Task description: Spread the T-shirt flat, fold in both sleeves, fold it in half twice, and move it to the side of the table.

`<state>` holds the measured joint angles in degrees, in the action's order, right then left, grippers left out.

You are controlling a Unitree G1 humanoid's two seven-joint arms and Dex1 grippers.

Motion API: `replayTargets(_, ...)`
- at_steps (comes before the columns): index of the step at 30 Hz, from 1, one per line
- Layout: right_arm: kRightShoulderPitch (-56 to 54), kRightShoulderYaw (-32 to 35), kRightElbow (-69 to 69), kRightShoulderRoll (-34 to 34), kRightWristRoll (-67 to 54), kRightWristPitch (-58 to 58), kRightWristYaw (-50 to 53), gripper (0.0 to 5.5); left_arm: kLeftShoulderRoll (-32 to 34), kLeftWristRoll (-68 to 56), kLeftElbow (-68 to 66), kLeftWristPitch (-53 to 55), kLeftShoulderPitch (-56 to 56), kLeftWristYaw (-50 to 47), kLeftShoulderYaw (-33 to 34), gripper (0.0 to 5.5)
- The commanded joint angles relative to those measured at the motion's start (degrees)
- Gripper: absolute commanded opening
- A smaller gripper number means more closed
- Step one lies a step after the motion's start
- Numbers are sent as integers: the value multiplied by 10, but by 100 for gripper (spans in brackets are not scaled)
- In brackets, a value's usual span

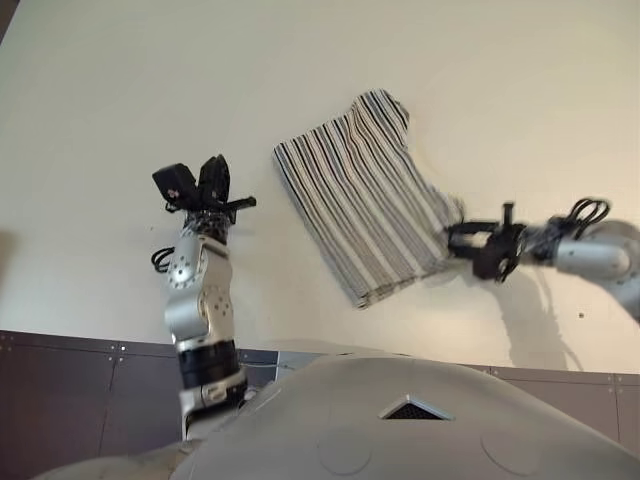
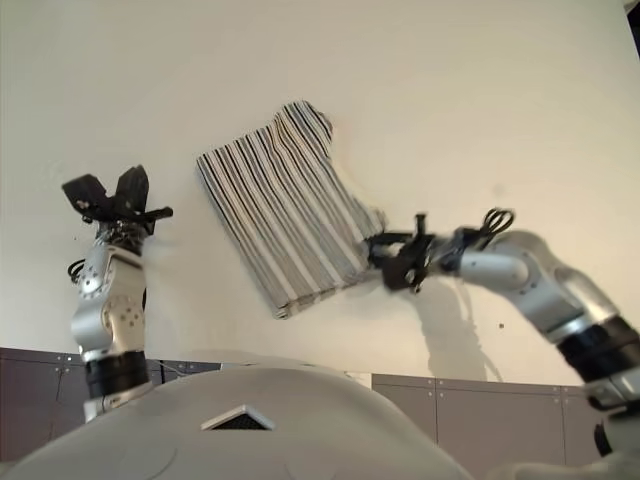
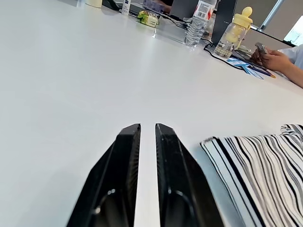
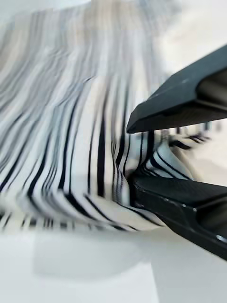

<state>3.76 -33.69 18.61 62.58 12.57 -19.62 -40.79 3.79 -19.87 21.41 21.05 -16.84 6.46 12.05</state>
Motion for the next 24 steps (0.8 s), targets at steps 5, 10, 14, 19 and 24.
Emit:
replayTargets(5,53,-55,138,-160,159,209,-58,159,35,23,132,105,-27,-34,-28,56)
replayTargets(10,-4,141,191,-171,-66,293,-93,159,11,1,84,54,35,-42,9,56)
replayTargets(14,-57,78,75,-304,-45,361,-23,159,19,7,15,28,108,-33,16,56)
replayTargets(19,-73,25,-59,-440,-19,474,66,159,18,18,-28,13,130,-21,-3,56)
replayTargets(24,-79,61,-95,-435,-5,531,105,159,24,23,-66,-5,161,-19,-2,56)
